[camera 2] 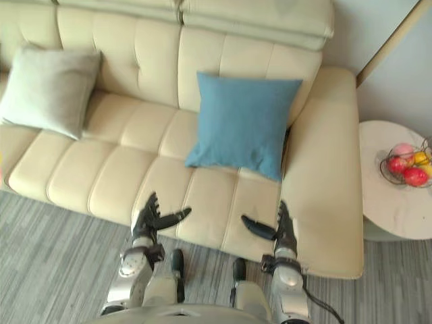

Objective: Pick up cushions and gather them together orderly.

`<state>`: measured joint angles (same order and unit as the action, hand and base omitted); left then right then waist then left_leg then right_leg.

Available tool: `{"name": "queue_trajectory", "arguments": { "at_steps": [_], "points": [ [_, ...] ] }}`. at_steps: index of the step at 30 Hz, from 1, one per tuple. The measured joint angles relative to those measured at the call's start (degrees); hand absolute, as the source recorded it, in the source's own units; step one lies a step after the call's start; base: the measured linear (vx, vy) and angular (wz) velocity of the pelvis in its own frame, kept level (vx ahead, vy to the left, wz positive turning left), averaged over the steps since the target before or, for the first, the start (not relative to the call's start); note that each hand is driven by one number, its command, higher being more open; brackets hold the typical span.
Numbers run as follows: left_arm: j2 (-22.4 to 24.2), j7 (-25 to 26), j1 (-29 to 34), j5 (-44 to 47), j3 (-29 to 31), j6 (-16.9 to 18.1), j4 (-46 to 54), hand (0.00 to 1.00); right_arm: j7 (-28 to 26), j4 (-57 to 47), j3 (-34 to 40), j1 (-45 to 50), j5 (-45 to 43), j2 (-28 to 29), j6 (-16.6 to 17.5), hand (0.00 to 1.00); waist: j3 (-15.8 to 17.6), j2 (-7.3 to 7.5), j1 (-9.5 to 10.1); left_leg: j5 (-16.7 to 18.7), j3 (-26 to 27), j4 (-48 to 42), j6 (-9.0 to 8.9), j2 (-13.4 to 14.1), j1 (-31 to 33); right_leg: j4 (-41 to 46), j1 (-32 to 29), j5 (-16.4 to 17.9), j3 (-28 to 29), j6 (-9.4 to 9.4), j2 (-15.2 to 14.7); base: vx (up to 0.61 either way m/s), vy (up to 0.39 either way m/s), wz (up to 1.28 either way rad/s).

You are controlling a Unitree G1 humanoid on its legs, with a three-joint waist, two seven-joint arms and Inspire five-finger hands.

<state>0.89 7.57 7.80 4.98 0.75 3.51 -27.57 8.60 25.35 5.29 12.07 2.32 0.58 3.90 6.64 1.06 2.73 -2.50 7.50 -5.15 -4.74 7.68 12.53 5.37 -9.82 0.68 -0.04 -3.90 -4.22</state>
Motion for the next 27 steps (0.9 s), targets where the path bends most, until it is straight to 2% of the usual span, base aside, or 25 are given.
{"name": "queue_trajectory", "arguments": {
  "at_steps": [3,5,10,14,16,18,20,21,22,23,25,26,27],
  "points": [
    [-0.2,-0.1,0.0,-1.8,2.3,-0.3,-7.8,1.0,-0.2,6.8,0.3,-0.1,0.2,0.0,-0.4,1.0,-1.7,0.06,0.01,-0.4,0.3,1.9,-0.41,0.0,-2.9,-0.9,2.2,0.2,-0.1,0.13,0.1,0.0,0.001,-0.01],
    [-0.7,0.3,0.4,-4.3,5.3,-0.6,-15.2,1.0,-0.2,13.3,1.2,0.0,0.4,0.1,-0.9,1.0,-4.0,0.37,0.03,-1.0,0.9,4.3,-0.85,0.0,-5.8,-1.4,4.0,0.6,-0.1,0.25,0.2,0.03,-0.01,-0.04],
    [-1.3,1.0,0.5,-7.5,9.2,-1.2,-21.0,1.0,-0.5,20.0,6.7,-0.1,-0.2,0.9,-1.3,1.0,-5.5,0.55,0.09,-1.5,1.4,7.1,-1.16,-0.1,-9.6,-2.4,6.8,0.7,0.1,0.17,0.4,0.04,0.004,-0.04],
    [-1.8,1.5,0.3,-8.0,9.3,-1.2,-21.7,1.0,-0.5,21.5,8.6,-0.4,-0.2,1.4,-1.4,1.0,-5.7,0.9,0.15,-1.5,2.9,7.2,-1.17,-0.1,-10.6,-2.3,7.0,0.3,1.4,-0.38,0.6,0.01,0.015,-0.19],
    [-1.9,1.8,0.0,-8.0,9.3,-1.2,-22.1,1.0,-0.5,22.1,8.4,-1.8,-0.2,1.4,-1.5,1.0,-5.2,1.12,0.2,-0.6,4.7,5.8,-1.06,0.2,-10.3,-2.2,6.1,-0.6,2.9,-1.02,0.8,-0.04,0.038,-0.55],
    [-2.2,1.9,-1.4,-8.1,9.2,-1.2,-22.3,1.0,-0.5,22.4,6.8,-4.1,-0.2,1.5,-1.5,1.0,-4.6,1.19,0.3,3.4,6.7,-2.9,-0.62,2.3,-5.0,-1.6,2.9,-4.0,3.4,-1.48,1.9,-0.14,0.036,-0.69],
    [-2.0,2.0,-2.8,-8.2,9.3,-1.2,-22.2,1.0,-0.3,22.4,6.3,-5.6,-0.2,1.4,-1.5,1.0,-4.1,0.62,0.87,5.3,7.6,-7.5,1.04,4.2,-1.6,-2.7,0.9,-7.5,2.7,-1.9,2.9,-0.21,0.035,-0.6],
    [-1.4,2.0,-3.5,-9.1,9.5,-1.1,-22.1,1.0,-0.2,22.6,6.1,-6.6,-0.2,1.4,-1.6,1.0,-3.4,0.11,1.45,5.4,8.7,-7.9,1.18,6.0,-0.7,-1.2,0.4,-7.0,0.1,-1.32,3.1,-0.22,0.006,-0.5],
    [-1.4,2.0,-4.4,-9.7,9.5,-1.1,-22.1,1.0,0.0,22.8,6.1,-6.9,-0.2,1.6,-1.7,1.0,-2.4,-0.31,1.56,5.3,8.9,-8.5,1.26,6.3,-0.5,13.7,-2.7,1.8,-4.9,1.63,1.8,-0.19,-0.01,-0.23],
    [-1.4,2.1,-4.4,-10.0,9.1,-1.1,-21.8,1.0,0.1,22.9,6.0,-6.2,-0.2,1.8,-1.9,1.0,-2.4,-0.06,1.58,5.3,8.7,-9.1,1.38,6.1,-1.2,24.7,-3.2,6.3,-7.7,0.77,0.0,-0.11,-0.016,0.0],
    [-1.7,2.1,-3.4,-10.0,9.2,-1.1,-20.8,1.0,0.2,23.9,5.9,-5.8,-0.2,2.1,-2.0,1.0,-2.8,0.79,1.94,5.2,8.7,-10.3,1.39,5.6,-1.1,35.4,-1.8,8.2,-9.3,-1.46,-2.8,-0.11,-0.103,0.04],
    [-2.0,2.2,-3.0,-10.1,9.3,-1.1,-20.4,1.0,0.2,24.3,5.9,-6.0,-0.2,2.3,-2.0,1.0,-3.1,1.51,2.39,5.0,8.8,-11.8,0.99,5.3,-0.2,36.5,-1.7,9.1,-9.3,-2.88,-3.8,-0.17,-0.162,-0.07],
    [-1.8,2.1,-3.3,-10.2,9.5,-1.3,-20.1,1.0,0.3,24.5,6.3,-6.3,-0.2,2.1,-2.1,1.0,-3.3,1.36,3.05,4.6,8.3,-11.6,1.04,5.3,0.7,33.6,-2.1,9.1,-10.6,-3.23,-2.8,-0.14,-0.137,-0.2]
  ]
}}
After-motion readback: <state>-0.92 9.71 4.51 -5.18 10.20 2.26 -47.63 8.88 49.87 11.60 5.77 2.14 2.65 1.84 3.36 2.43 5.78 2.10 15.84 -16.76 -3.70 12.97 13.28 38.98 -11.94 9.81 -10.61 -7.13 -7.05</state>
